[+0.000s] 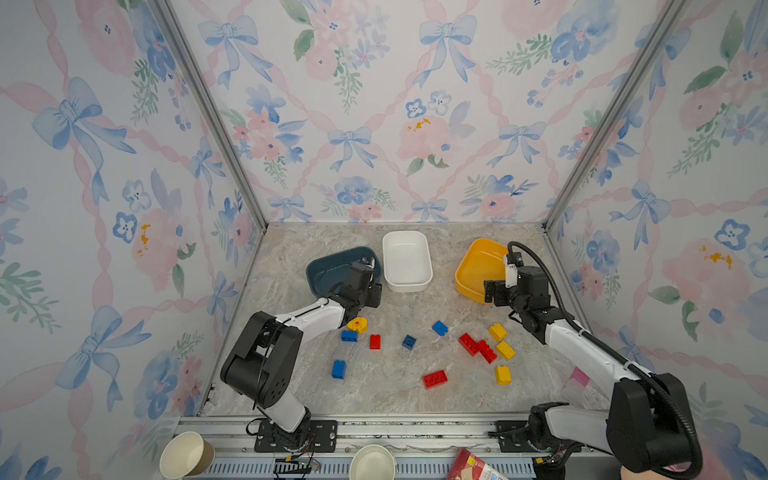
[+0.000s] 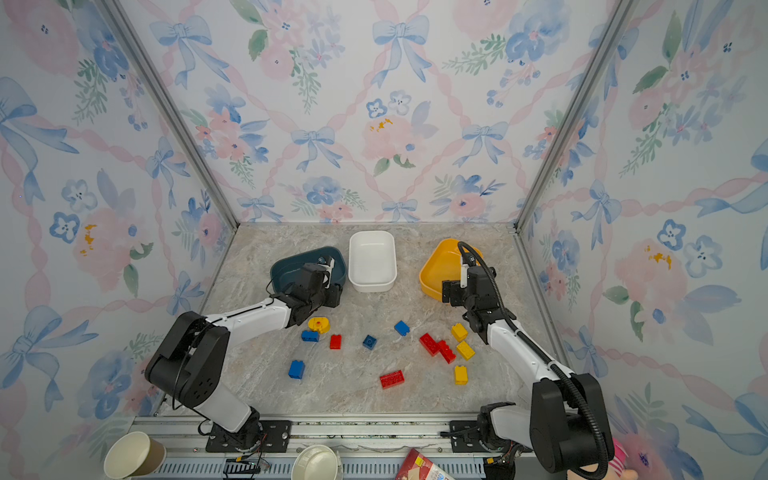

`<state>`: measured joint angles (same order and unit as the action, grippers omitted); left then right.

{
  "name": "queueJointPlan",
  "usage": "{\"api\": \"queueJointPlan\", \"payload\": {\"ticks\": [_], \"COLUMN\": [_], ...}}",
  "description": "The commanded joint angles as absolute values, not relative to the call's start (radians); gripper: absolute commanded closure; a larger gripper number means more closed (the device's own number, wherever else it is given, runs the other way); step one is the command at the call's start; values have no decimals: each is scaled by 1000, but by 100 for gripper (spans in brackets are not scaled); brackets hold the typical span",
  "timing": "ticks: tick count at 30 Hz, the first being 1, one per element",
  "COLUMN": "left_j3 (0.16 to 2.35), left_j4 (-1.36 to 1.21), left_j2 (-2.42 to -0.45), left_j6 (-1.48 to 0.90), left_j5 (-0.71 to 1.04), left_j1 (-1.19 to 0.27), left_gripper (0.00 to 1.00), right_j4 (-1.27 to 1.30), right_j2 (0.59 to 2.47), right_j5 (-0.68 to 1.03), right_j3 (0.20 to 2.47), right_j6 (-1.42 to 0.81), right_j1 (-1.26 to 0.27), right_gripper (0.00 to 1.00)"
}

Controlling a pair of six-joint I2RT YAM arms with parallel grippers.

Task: Sort the legos into containers by color
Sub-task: 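Move the left gripper over the near corner of the dark teal bin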

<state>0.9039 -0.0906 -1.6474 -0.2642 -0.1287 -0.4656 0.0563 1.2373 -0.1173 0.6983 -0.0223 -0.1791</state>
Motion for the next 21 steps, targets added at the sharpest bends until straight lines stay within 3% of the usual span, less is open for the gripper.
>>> {"api": "queueJointPlan", "payload": {"ticks": [1, 14, 21], "left_j3": [962, 1171, 1251], "left_j4": [-49, -52, -49], "left_j2": [-1701, -1877, -1876], "left_j6": [-292, -331, -329], "left_j5": [-124, -300, -213], "left_j1": [-470, -451, -431], "left_gripper": [42, 42, 40], "right_j4": [13, -24, -49], "right_j2": [1199, 1134, 1128], "right_j5": [-138, -164, -179], "right_j3": [715, 693, 701], "right_j6": [-41, -67, -67], "right_j1": [-190, -204, -221], "right_gripper": [3, 3, 3]}}
